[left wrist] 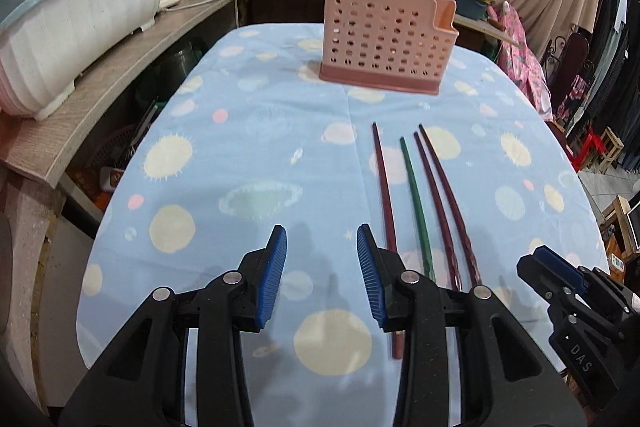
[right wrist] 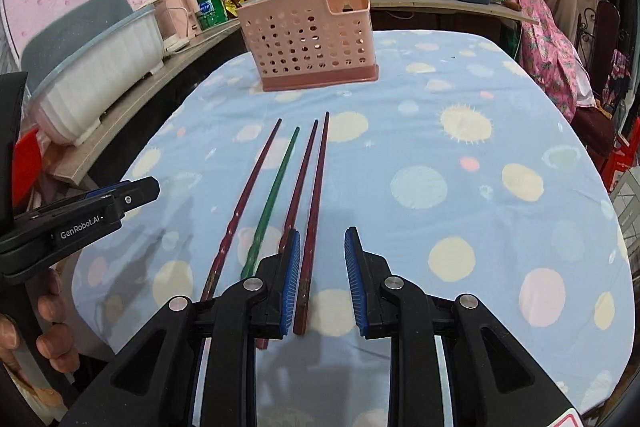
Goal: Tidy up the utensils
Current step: 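Withdraw both open tools back down to the remaining chopsticks, then close right tool on a dark red chopstick while left tool grasps another dark red one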
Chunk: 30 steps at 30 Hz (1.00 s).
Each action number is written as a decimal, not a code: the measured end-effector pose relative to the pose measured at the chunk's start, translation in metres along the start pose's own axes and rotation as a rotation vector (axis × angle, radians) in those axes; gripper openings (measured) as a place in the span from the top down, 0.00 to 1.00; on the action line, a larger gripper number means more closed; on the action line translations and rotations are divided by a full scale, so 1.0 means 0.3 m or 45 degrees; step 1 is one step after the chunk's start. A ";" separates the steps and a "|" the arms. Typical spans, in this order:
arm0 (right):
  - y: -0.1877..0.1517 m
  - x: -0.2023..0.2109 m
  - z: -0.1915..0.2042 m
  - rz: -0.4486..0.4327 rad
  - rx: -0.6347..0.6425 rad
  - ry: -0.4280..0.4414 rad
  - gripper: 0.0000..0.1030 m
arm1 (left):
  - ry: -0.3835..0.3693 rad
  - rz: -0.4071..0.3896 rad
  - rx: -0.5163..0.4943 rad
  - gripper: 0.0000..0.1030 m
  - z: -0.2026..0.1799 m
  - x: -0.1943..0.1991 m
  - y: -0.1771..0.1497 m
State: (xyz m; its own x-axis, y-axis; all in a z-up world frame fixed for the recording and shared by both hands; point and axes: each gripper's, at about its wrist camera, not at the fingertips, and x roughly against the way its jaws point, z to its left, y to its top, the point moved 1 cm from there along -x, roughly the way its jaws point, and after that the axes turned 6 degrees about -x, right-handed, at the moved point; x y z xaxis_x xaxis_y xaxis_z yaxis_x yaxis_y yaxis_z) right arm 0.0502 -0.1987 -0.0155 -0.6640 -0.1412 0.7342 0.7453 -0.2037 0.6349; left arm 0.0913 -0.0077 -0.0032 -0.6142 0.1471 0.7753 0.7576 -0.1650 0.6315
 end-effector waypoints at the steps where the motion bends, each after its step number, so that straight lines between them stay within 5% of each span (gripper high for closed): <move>1: -0.009 -0.006 0.001 0.010 0.000 0.000 0.78 | -0.002 0.010 -0.002 0.66 -0.002 -0.003 -0.012; 18: -0.083 -0.097 0.025 0.105 0.020 0.003 0.78 | -0.018 0.073 -0.045 0.55 -0.045 -0.028 -0.075; 30: -0.097 -0.105 0.019 0.087 0.040 -0.040 0.90 | -0.038 0.095 -0.072 0.50 -0.072 -0.039 -0.098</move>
State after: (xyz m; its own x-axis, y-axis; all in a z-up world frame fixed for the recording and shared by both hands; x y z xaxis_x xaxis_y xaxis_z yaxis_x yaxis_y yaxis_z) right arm 0.0496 -0.1827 -0.0557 -0.6095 -0.1231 0.7832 0.7908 -0.1643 0.5896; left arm 0.0713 -0.0255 -0.0306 -0.5489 0.1609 0.8202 0.7870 -0.2312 0.5720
